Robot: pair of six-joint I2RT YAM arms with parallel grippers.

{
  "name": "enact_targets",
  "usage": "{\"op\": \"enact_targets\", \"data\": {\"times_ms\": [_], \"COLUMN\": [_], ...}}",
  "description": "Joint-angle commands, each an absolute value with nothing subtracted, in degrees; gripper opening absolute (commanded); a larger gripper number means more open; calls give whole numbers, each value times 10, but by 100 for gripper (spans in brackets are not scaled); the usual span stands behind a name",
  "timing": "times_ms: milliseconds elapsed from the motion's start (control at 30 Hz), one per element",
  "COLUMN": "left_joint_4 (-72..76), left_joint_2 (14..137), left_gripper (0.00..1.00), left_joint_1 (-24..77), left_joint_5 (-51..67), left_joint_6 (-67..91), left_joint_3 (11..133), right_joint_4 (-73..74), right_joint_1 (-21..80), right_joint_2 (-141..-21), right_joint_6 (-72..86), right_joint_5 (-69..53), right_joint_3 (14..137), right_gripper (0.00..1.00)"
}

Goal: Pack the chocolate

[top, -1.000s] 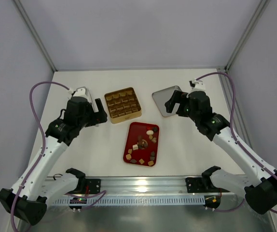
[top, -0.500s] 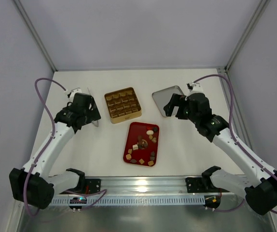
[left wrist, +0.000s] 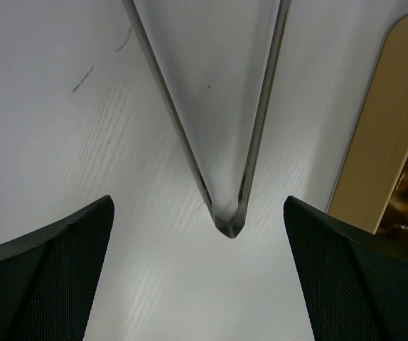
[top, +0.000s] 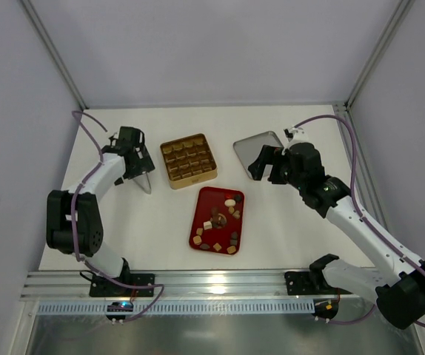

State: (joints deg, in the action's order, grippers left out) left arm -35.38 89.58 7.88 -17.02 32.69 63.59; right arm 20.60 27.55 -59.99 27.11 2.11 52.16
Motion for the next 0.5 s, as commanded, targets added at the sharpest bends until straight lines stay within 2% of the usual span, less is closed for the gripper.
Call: {"op": "enact_targets", "data": {"times_ms": [0, 200, 467], "left_joint_4": [-307, -291, -272], "left_joint_2": [934, 1014, 1053], "left_gripper": [100, 100, 100], "left_joint_1": [66, 62, 40], "left_joint_5": [-164, -171, -153], "left_joint_6": [329, 344, 352], "left_joint_3": [680, 708, 709], "right_joint_4": [183, 185, 184], "right_joint_1": [277, 277, 277], "right_joint_2": [-590, -583, -587], "right_joint_6": [263, 259, 258], "right_joint_5": [12, 15, 10], "right_joint_3": [536, 533, 524], "right_gripper": [100, 100, 100]}}
